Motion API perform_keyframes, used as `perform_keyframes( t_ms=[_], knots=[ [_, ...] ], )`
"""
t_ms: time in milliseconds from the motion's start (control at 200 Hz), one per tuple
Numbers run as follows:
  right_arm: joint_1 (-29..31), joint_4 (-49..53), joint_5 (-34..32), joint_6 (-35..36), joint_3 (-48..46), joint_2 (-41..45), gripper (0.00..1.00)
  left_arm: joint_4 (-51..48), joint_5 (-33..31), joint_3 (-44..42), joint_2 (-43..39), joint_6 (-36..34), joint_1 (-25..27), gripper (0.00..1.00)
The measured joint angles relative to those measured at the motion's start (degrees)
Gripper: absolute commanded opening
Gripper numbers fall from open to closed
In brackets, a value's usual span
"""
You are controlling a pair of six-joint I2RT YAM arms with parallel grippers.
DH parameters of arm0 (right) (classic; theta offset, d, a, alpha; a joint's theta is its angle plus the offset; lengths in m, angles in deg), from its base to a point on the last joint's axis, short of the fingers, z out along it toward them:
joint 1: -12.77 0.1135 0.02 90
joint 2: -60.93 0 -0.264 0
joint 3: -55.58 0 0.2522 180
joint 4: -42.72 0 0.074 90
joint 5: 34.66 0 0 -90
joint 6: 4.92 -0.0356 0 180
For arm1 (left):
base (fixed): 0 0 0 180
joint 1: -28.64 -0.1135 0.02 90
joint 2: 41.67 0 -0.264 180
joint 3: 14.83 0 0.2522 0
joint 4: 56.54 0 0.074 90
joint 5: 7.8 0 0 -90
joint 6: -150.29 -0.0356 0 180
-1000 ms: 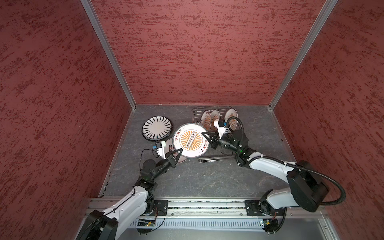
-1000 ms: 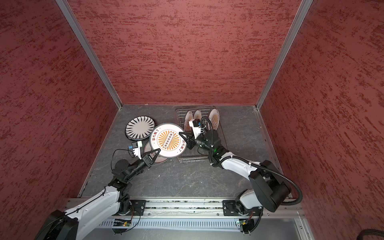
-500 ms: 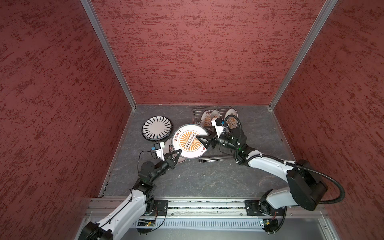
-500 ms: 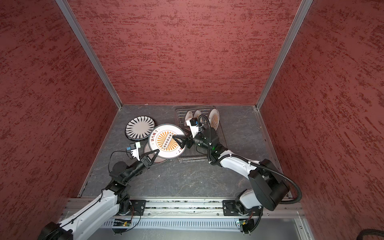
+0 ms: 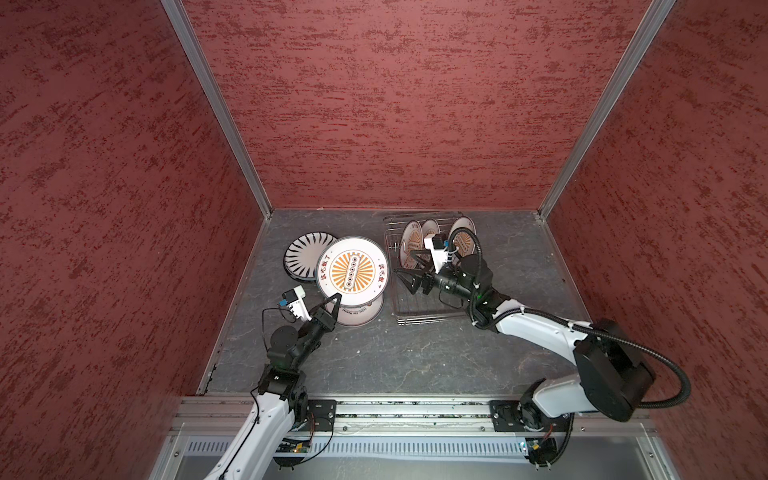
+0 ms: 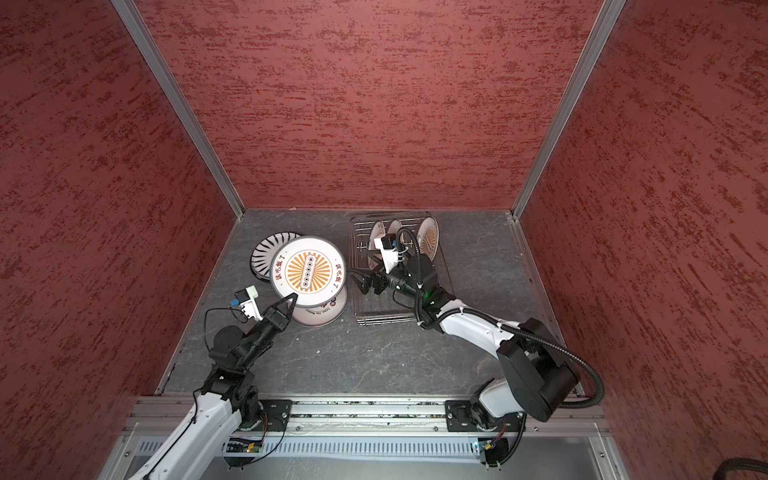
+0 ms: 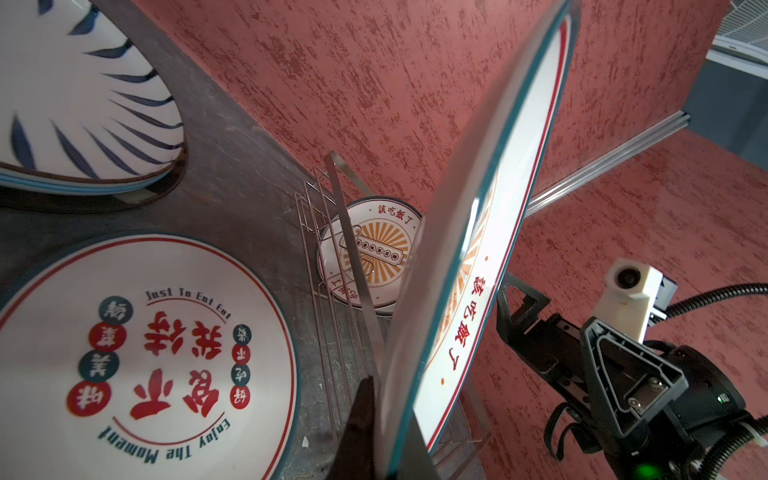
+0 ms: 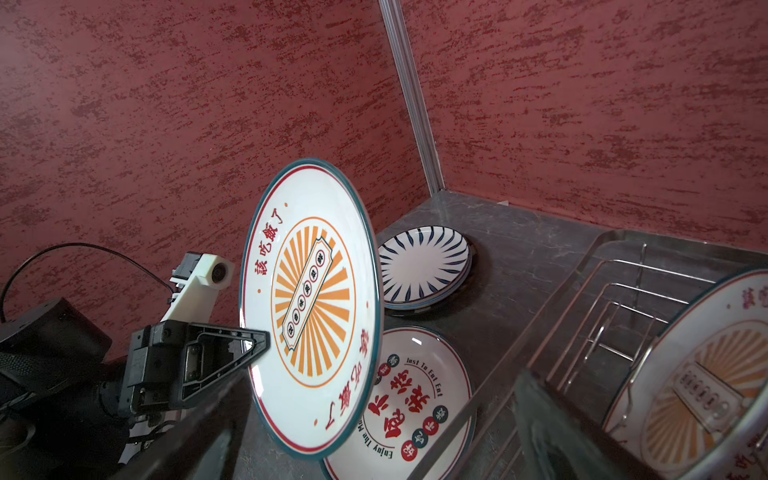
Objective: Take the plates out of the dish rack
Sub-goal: 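Open the right gripper and draw it back while the left gripper holds the plate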
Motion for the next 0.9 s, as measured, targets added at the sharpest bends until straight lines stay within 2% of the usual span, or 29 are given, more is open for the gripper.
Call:
perform_keyframes(
  t_ms=[185,486,902],
  knots=[
    [0.7,3.8,0.0,1.7,2.0,-0.9,0.97,-4.1,-0.2,0.0,-0.5,3.7,-2.0,0.0],
    [4.7,11.0,-3.6,6.8,8.3,-4.6,0.97,-12.1,-0.4,0.0,5.6,10.6,-5.4,0.0],
    [6.1,18.8,-6.8,9.3,16.9,-10.1,0.96,-18.8,3.3,1.8,15.7,15.7,-5.8,0.0]
  ],
)
